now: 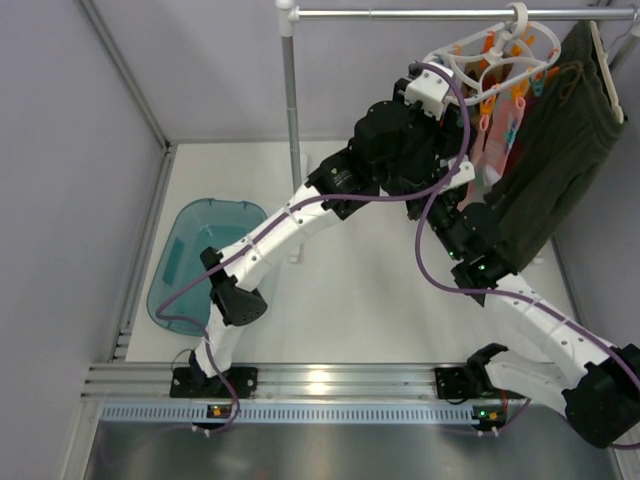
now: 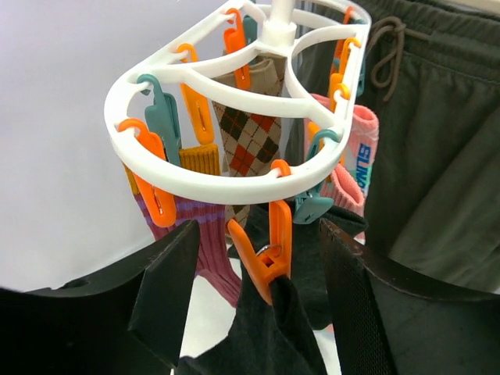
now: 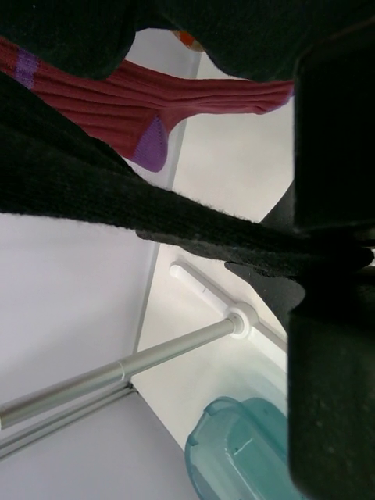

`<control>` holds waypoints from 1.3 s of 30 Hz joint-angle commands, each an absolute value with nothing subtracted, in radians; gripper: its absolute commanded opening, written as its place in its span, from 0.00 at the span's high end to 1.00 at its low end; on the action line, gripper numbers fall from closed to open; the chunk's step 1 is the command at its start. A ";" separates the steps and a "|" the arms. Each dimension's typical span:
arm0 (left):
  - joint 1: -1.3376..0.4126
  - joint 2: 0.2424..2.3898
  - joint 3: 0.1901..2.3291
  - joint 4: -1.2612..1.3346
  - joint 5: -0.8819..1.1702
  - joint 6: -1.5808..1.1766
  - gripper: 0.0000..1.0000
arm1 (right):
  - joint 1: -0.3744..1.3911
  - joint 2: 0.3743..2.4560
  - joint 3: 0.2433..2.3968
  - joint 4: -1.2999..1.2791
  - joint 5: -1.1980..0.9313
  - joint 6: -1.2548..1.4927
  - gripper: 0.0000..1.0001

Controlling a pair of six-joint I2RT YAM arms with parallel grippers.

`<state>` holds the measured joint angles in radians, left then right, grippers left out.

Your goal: Remove the socks clipped to the hanger

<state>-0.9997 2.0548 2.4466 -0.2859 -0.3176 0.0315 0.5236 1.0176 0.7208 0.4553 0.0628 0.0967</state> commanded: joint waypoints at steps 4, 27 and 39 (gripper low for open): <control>-1.003 2.089 2.485 -0.155 -0.344 0.084 0.47 | 0.548 1.017 0.762 0.463 0.055 0.080 1.00; -0.994 2.013 2.402 -0.104 -0.382 0.029 0.78 | 0.551 0.844 0.526 0.489 -0.087 0.170 1.00; -0.996 1.574 1.903 -0.112 -0.750 -0.075 0.02 | 0.604 1.104 0.599 0.686 -0.379 0.385 1.00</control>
<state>-0.9974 1.7374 1.9762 -0.1703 -0.5541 -0.0288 0.5591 1.0245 0.5236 0.5667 -0.2817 0.3187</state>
